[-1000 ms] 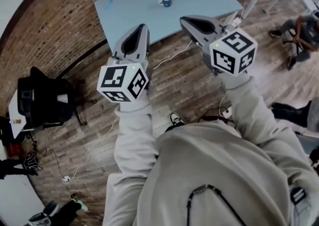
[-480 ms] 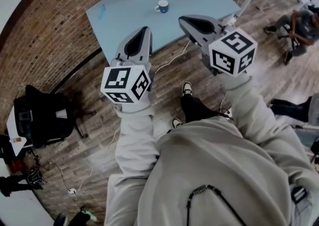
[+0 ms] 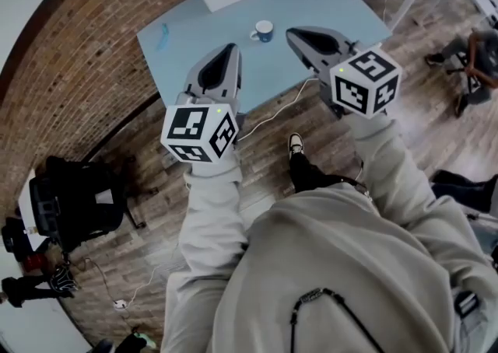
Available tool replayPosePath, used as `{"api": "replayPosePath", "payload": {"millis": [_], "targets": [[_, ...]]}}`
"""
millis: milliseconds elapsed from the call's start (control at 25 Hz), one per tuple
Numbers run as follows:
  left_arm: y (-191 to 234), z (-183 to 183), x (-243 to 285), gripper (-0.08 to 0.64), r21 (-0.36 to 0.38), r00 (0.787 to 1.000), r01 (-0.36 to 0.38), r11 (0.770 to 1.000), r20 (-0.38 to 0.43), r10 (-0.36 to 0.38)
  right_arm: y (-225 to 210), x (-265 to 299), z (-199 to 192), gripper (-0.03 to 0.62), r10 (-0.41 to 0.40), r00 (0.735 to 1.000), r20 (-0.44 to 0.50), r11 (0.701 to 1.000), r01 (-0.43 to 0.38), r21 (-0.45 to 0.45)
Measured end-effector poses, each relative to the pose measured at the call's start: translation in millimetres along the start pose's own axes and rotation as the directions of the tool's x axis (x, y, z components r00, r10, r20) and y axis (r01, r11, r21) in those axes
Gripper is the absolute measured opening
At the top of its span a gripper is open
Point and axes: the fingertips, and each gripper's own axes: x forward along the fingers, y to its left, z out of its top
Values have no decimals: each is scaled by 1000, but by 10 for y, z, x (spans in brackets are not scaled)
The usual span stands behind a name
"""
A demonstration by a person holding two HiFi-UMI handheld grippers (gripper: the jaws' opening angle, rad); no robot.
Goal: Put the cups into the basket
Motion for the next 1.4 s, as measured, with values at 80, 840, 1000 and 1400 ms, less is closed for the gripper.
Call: {"api": "replayPosePath", "payload": {"millis": [80,840,1000,1400], "targets": [[132,17,315,-5,5,1000,4,1000,-4,-4,-284,167,78,2,-3,1000,-4,1000,3,-9],[1117,124,2030,-5,-14,995,-88,996,-39,88,-2050,1430,409,2,76,997,-18,996,-75,39],[1307,112,2214,-5,-26,996,-81,996,-31,80,-2181,1638,354,2,73,997,-36,996,-71,50],[2070,390,2719,-5,-1,999,-50,999,14,50,-2394,2309,515,2,41,997,-59,999,-41,11]]}}
